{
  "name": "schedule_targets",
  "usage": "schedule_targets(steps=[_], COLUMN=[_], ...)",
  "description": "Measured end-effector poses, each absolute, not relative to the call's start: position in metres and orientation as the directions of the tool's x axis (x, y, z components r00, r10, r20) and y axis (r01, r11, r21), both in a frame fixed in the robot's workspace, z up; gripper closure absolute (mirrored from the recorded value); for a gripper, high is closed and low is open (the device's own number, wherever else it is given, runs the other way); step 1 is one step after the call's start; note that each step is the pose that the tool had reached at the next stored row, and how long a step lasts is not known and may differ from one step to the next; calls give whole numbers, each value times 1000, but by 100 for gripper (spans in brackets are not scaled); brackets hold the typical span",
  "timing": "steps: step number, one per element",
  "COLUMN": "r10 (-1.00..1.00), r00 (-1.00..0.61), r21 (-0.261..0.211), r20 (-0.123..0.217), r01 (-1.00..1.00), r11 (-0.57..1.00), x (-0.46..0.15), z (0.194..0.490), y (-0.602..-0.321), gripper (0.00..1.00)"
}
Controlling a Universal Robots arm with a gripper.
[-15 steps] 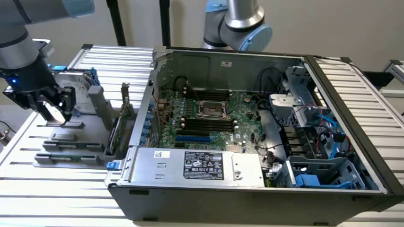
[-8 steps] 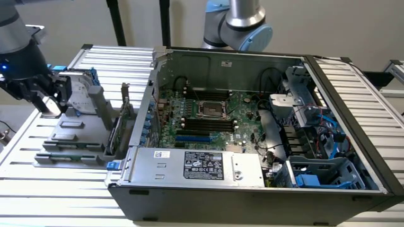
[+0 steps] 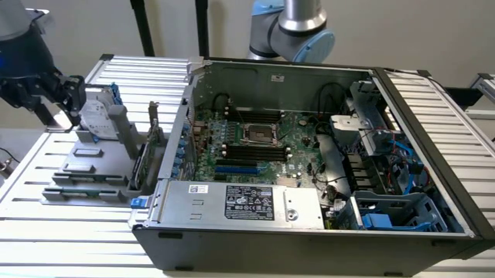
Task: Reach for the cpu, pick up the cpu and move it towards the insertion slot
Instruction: 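Pick up the cpu and move it towards the insertion slot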
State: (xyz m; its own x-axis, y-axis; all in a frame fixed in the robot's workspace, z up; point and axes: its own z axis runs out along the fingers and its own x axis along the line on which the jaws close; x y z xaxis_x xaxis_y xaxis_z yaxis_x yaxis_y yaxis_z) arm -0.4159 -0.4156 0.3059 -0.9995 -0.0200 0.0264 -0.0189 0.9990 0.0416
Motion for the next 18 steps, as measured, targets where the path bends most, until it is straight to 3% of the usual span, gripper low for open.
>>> schedule_targets(steps=[18], r10=[-23], r00=[-999], r21=[90], r20=[25], r01=[-20], r11=[996], x=[-337], z=[353], y=[-424], gripper=[46])
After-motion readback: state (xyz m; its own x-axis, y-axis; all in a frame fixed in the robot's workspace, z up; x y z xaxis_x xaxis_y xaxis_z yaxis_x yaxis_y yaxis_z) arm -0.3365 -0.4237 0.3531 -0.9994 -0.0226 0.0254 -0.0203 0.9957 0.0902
